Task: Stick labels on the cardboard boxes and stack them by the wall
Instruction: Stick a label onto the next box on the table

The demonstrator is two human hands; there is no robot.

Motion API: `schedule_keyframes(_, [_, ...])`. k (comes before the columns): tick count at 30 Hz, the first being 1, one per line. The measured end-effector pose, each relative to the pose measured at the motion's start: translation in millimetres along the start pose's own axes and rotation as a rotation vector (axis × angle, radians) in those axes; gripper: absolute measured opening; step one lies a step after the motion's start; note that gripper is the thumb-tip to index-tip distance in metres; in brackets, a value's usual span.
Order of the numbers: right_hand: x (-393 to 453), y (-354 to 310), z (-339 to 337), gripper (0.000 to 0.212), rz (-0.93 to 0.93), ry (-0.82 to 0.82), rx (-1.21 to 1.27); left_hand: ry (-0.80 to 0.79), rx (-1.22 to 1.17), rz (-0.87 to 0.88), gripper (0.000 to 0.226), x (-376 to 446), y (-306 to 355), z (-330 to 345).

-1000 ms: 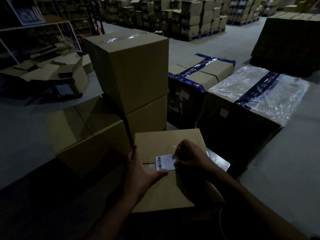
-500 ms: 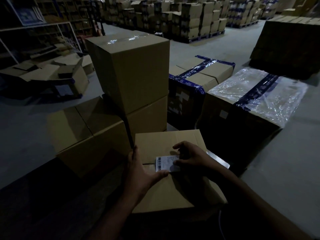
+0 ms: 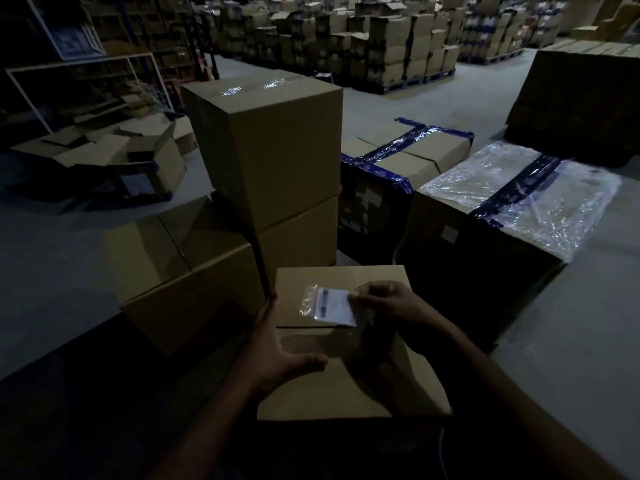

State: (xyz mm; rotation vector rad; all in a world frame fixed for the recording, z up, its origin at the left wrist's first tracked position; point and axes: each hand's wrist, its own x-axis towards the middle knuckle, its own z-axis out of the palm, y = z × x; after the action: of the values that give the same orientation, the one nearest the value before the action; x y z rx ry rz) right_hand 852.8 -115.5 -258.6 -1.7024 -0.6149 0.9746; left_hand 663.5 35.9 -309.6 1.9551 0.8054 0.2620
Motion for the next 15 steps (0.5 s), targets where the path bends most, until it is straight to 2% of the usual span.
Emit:
schedule_keyframes(5, [-12, 13, 0, 0.012, -0.056, 0.129, 0.084, -0.069, 0.082, -0.022, 0.141, 14, 13, -15])
schedule_keyframes(8, [-23, 22, 5, 0.01, -0.083, 0.283, 0.092, -0.059, 0.196, -0.067, 0.138, 26, 19, -30])
schedule_keyframes(11, [-40, 34, 4, 0.008, -0.093, 0.381, 0.168, 0.099, 0.401, -0.023, 0.127, 31, 17, -28])
schedule_keyframes(15, [-67, 56, -12, 0.006, -0.013, 0.403, 0.295, 0.348, 0.418, 0.259, 0.087, 5, 25, 13])
